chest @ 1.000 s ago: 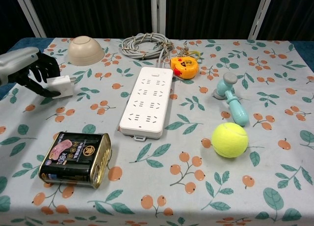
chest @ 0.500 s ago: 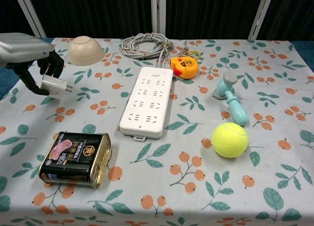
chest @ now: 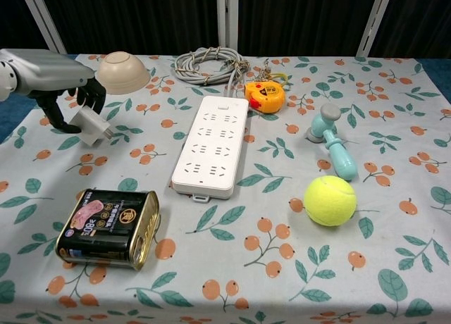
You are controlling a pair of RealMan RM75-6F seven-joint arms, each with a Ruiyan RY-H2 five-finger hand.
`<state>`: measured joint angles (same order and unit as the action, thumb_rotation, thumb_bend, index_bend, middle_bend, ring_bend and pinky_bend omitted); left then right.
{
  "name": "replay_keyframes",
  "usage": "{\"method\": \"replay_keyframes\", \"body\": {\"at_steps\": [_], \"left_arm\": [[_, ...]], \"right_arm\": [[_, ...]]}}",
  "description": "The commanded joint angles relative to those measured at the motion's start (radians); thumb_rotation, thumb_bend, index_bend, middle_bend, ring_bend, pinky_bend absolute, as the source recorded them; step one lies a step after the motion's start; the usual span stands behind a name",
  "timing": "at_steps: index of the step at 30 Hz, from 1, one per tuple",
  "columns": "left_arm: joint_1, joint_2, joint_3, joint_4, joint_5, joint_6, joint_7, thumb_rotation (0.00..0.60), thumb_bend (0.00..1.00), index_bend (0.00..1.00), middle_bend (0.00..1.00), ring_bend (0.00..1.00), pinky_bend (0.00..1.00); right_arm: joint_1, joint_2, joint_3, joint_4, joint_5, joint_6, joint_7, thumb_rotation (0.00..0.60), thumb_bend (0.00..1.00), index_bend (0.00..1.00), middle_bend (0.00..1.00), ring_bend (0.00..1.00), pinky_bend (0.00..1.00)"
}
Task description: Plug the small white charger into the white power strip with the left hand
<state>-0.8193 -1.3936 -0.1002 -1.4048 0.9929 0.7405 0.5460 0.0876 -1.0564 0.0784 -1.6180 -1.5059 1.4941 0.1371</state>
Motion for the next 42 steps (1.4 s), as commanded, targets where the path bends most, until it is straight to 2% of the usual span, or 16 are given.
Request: {"method": "replay_keyframes", "body": {"at_steps": [1, 9, 15, 19, 22, 25, 29, 32, 42], "left_arm": [[-0.005, -0.004, 0.007, -0.006, -0.009, 0.008, 0.005, 0.600, 0.35, 0.41, 0.44, 0.33, 0.32], [-0.005, -0.006, 0.033, -0.034, -0.007, 0.043, 0.021, 0.600, 0.35, 0.40, 0.43, 0.33, 0.32], [0.003, -0.003, 0.042, -0.060, -0.010, 0.079, 0.024, 0.600, 0.29, 0.28, 0.34, 0.27, 0.31], [0.023, -0.001, 0.046, -0.082, 0.003, 0.111, -0.003, 0.600, 0.25, 0.25, 0.30, 0.23, 0.30], [0.059, -0.015, 0.034, -0.083, 0.044, 0.163, -0.086, 0.600, 0.22, 0.24, 0.30, 0.23, 0.29], [0.109, -0.054, 0.015, -0.051, 0.103, 0.226, -0.237, 0.600, 0.19, 0.26, 0.30, 0.23, 0.30], [0.164, -0.110, 0.003, 0.018, 0.152, 0.269, -0.426, 0.600, 0.19, 0.31, 0.32, 0.23, 0.30], [0.193, -0.155, -0.002, 0.080, 0.186, 0.305, -0.515, 0.600, 0.21, 0.35, 0.34, 0.23, 0.30], [0.215, -0.230, 0.002, 0.201, 0.241, 0.299, -0.609, 0.600, 0.23, 0.36, 0.36, 0.23, 0.30]], "right_arm": [[-0.001, 0.001, 0.001, -0.001, 0.000, 0.001, -0.001, 0.600, 0.13, 0.00, 0.00, 0.00, 0.00], [-0.001, 0.001, 0.003, -0.002, 0.001, 0.001, -0.001, 0.600, 0.13, 0.00, 0.01, 0.00, 0.00], [0.001, 0.002, 0.005, -0.005, 0.000, 0.001, -0.004, 0.600, 0.13, 0.00, 0.02, 0.00, 0.00], [0.001, 0.001, 0.007, -0.004, 0.000, 0.001, -0.002, 0.600, 0.13, 0.00, 0.02, 0.00, 0.00], [0.001, 0.001, 0.007, -0.003, -0.001, 0.001, -0.001, 0.600, 0.13, 0.00, 0.02, 0.00, 0.00], [0.001, 0.001, 0.008, -0.001, -0.003, 0.003, 0.000, 0.600, 0.13, 0.00, 0.02, 0.00, 0.00], [0.004, 0.002, 0.009, 0.000, -0.004, -0.001, 0.004, 0.600, 0.13, 0.00, 0.02, 0.00, 0.00], [0.006, 0.001, 0.007, 0.002, -0.006, -0.006, 0.004, 0.600, 0.13, 0.00, 0.02, 0.00, 0.00], [0.008, 0.002, 0.007, -0.006, -0.008, -0.007, -0.004, 0.600, 0.13, 0.00, 0.02, 0.00, 0.00]]}}
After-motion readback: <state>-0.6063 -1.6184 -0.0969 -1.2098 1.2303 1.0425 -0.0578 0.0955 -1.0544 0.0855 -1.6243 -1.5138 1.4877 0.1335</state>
